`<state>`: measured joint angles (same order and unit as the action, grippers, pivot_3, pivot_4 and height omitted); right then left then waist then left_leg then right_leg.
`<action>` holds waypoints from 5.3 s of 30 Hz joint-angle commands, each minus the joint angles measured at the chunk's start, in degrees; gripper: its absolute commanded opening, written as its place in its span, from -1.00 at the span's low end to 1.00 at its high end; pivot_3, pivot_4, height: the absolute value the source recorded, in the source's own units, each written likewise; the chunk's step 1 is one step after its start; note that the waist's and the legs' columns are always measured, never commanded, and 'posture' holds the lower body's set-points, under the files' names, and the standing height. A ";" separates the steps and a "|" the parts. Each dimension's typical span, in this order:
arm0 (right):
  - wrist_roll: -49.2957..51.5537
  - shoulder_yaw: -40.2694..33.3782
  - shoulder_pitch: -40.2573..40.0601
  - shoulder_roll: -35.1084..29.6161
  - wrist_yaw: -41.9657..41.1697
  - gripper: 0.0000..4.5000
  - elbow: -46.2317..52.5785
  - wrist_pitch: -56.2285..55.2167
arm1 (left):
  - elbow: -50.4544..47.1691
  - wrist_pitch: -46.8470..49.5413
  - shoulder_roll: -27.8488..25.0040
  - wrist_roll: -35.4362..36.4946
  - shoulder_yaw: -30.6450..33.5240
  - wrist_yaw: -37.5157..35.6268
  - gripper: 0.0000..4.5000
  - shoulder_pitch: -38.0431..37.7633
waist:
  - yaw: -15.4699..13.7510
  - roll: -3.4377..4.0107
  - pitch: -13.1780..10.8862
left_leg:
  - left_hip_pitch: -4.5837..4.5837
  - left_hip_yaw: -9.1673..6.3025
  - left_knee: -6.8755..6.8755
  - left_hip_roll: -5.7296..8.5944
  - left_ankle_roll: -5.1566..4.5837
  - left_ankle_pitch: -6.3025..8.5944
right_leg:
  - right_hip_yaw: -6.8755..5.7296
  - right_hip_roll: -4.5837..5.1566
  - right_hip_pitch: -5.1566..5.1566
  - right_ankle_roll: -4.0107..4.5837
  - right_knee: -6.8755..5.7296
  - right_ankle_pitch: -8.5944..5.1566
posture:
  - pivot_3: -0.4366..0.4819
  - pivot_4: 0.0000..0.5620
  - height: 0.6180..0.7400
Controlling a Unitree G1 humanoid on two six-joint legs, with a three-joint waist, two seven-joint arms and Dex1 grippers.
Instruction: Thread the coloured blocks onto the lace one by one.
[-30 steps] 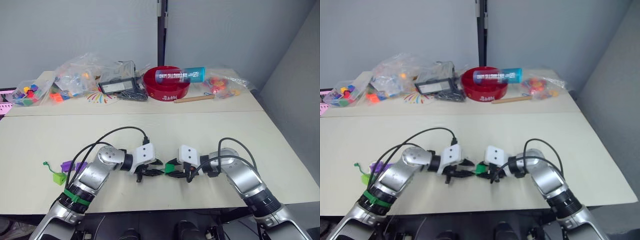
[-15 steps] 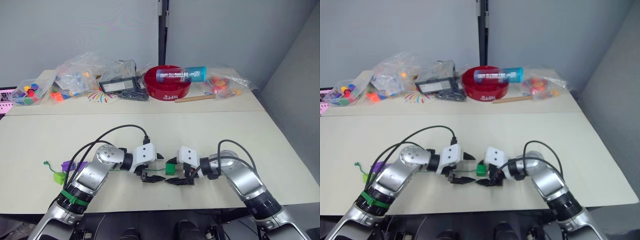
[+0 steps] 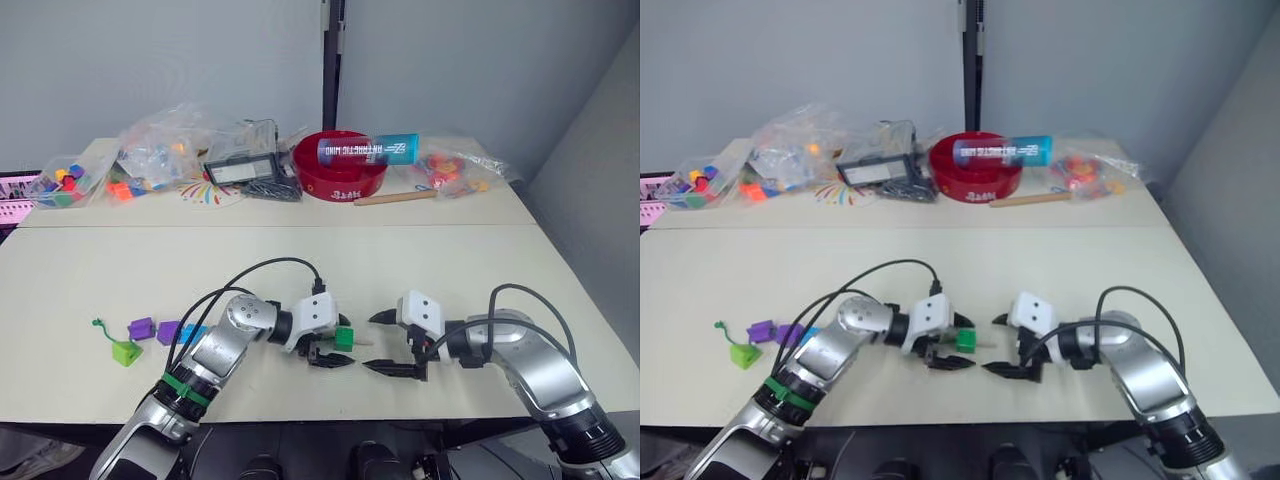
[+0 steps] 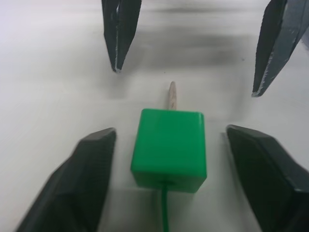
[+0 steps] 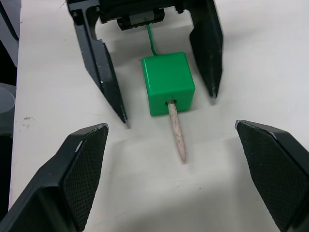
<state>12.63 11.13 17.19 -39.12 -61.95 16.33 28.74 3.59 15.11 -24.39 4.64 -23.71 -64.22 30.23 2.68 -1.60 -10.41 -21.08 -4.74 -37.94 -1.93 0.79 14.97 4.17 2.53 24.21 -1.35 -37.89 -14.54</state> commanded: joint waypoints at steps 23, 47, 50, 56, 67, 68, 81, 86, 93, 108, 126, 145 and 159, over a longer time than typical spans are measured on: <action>-4.02 4.00 2.38 1.12 1.29 -0.56 -7.03 -7.37 | -1.25 -0.76 -0.97 0.65 0.74 -2.08 -0.46 0.16 | -0.17 0.00 0.00 | -0.01 0.00 0.00 0.00 0.00 0.00 | -0.01 0.01 -0.02 -0.01 0.04 0.00 | -0.05 -0.47 1.00; -2.13 -2.32 0.84 -10.56 -7.27 -1.00 -12.76 -14.17 | 4.97 -11.24 -31.56 5.25 18.90 -12.53 -0.46 -16.92 | 0.69 0.04 -0.01 | 0.15 0.05 0.04 -0.09 -0.01 0.01 | -0.01 -0.03 -0.02 0.02 -0.01 -0.01 | -0.05 -0.47 1.00; -2.33 -2.84 0.28 -10.98 -7.32 -1.00 -14.33 -16.00 | 8.74 -14.52 -33.57 5.36 20.35 -13.94 -0.46 -18.20 | 1.53 0.06 -0.01 | 0.33 0.12 0.11 -0.13 -0.01 0.01 | 0.02 -0.06 -0.10 0.07 -0.09 -0.05 | -0.05 -0.47 1.00; -0.65 -2.26 -0.82 -9.73 -7.07 -1.00 -9.76 -15.03 | 11.68 -17.85 -34.82 5.97 21.99 -15.63 -0.46 -19.85 | 2.40 0.12 -0.02 | 0.60 0.25 0.20 -0.20 -0.05 0.03 | 0.15 -0.15 -0.17 -0.10 -0.18 -0.20 | -0.05 -0.47 1.00; -5.66 5.83 4.31 -6.96 -7.67 -1.00 -6.70 -10.50 | 6.94 -14.98 -37.89 6.22 22.71 -17.19 0.60 -18.08 | 2.39 0.14 -0.07 | 0.43 0.23 0.17 -0.19 -0.04 0.03 | 0.16 -0.16 -0.06 -0.06 -0.19 -0.17 | -0.05 -0.47 1.00; -6.33 6.45 5.18 -6.74 -7.61 -1.00 -7.15 -10.25 | 5.91 -13.71 -38.79 5.53 22.59 -17.03 0.72 -16.95 | 2.31 0.14 -0.08 | 0.40 0.22 0.16 -0.19 -0.04 0.03 | 0.15 -0.16 -0.05 -0.05 -0.18 -0.17 | -0.05 -0.47 1.00; -9.20 8.37 7.19 -2.63 -4.86 -1.00 -9.27 -8.97 | -13.55 9.75 -49.39 -2.24 12.75 -22.44 0.72 -4.05 | 1.56 0.01 -0.15 | 0.08 0.17 0.09 -0.17 -0.05 0.04 | 0.06 -0.14 0.09 0.04 -0.09 -0.11 | -0.05 -0.47 1.00; -9.33 8.39 6.67 -1.58 -4.06 -1.00 -8.23 -8.02 | -16.89 17.07 -49.41 -10.70 4.67 -24.04 0.72 1.56 | 1.51 -0.02 -0.14 | 0.12 0.17 0.08 -0.16 -0.05 0.03 | 0.07 -0.16 0.06 -0.14 -0.13 -0.22 | -0.05 -0.47 1.00; -9.51 8.69 5.92 -0.59 -2.52 -1.00 -6.88 -6.61 | -20.29 23.38 -46.37 -14.32 0.11 -23.93 0.72 3.68 | 1.46 -0.09 -0.14 | 0.10 0.16 0.08 -0.17 -0.06 0.04 | 0.07 -0.17 0.07 0.04 -0.13 -0.12 | -0.05 -0.47 1.00; -8.95 8.46 4.59 -0.17 -0.69 -1.00 -4.65 -4.02 | -20.03 26.92 -39.95 -18.14 -5.03 -21.00 0.72 2.87 | 1.38 -0.11 -0.11 | 0.11 0.15 0.07 -0.16 -0.06 0.03 | 0.07 -0.16 0.05 0.06 -0.14 -0.11 | -0.05 -0.47 1.00; -8.49 4.63 3.23 -4.70 -1.28 -1.00 -6.81 -5.66 | -17.00 22.60 -41.26 -19.23 -4.60 -22.05 -0.47 0.00 | 1.32 -0.07 -0.09 | 0.25 0.17 0.08 -0.13 -0.10 0.06 | 0.12 -0.14 -0.07 0.04 -0.13 -0.12 | -0.05 -0.47 1.00; -6.95 -7.59 -9.96 -17.09 -2.33 -1.00 -13.26 -14.77 | -15.63 18.50 -47.05 -19.31 3.77 -18.16 -0.47 -11.93 | 1.71 0.00 -0.05 | 1.00 0.30 0.16 -0.12 -0.45 0.28 | 0.31 -0.14 -1.08 -0.41 -0.10 -0.64 | -0.05 -0.47 1.00; -8.53 -6.69 -8.31 -17.41 -0.90 -1.00 -15.92 -15.13 | -14.85 16.75 -48.38 -18.93 7.37 -16.54 -0.47 -15.69 | 1.66 0.01 -0.04 | 1.06 0.44 0.16 -0.12 -0.45 0.28 | 0.48 -0.15 -1.08 -0.42 -0.09 -0.64 | -0.05 -0.47 1.00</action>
<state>5.73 3.58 10.24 -56.31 -63.24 0.94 11.71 -14.80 32.08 -71.05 -13.25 -15.15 -80.66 16.12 4.34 -1.60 -10.45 -20.01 -4.29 -37.77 -2.06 0.34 15.24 4.65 2.38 23.13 -1.77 -37.99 -15.18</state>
